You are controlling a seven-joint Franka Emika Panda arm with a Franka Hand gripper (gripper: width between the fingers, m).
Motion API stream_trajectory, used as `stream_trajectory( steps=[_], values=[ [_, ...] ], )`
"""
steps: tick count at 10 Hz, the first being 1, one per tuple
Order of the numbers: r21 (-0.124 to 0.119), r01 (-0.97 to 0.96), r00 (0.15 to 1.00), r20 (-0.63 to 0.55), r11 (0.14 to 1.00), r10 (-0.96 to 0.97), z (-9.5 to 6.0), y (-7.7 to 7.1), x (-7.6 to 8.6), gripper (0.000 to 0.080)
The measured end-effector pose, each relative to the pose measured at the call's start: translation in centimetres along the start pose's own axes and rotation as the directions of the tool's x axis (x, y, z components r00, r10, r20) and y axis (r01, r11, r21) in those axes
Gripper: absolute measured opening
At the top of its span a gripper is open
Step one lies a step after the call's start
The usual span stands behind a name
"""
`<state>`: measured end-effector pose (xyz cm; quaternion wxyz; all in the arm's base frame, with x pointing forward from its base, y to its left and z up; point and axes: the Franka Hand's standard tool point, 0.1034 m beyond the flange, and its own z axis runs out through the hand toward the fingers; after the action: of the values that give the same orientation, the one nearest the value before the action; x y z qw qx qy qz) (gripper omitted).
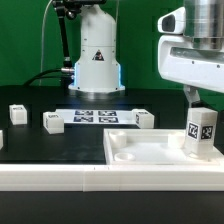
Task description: Assemble one leg
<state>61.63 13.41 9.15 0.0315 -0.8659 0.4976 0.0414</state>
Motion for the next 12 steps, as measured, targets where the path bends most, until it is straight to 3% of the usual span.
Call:
stream_trajectory(
  steps=[1, 3, 7, 12],
  values=[
    [-0.009, 0.058, 0.998, 0.006, 0.998, -0.058, -0.1, 0.0, 0.2, 0.0606],
    [-0.009, 0.298, 0.955, 0.004, 0.955, -0.298, -0.2, -0.2, 0.4, 0.0641],
    [-0.014, 0.664, 0.747, -0.02, 0.747, -0.664, 0.2, -0.2, 0.3, 0.0648],
    [-0.03, 0.926, 0.375, -0.035, 0.376, -0.926, 0.3, 0.1, 1.4, 0.0648]
  ],
)
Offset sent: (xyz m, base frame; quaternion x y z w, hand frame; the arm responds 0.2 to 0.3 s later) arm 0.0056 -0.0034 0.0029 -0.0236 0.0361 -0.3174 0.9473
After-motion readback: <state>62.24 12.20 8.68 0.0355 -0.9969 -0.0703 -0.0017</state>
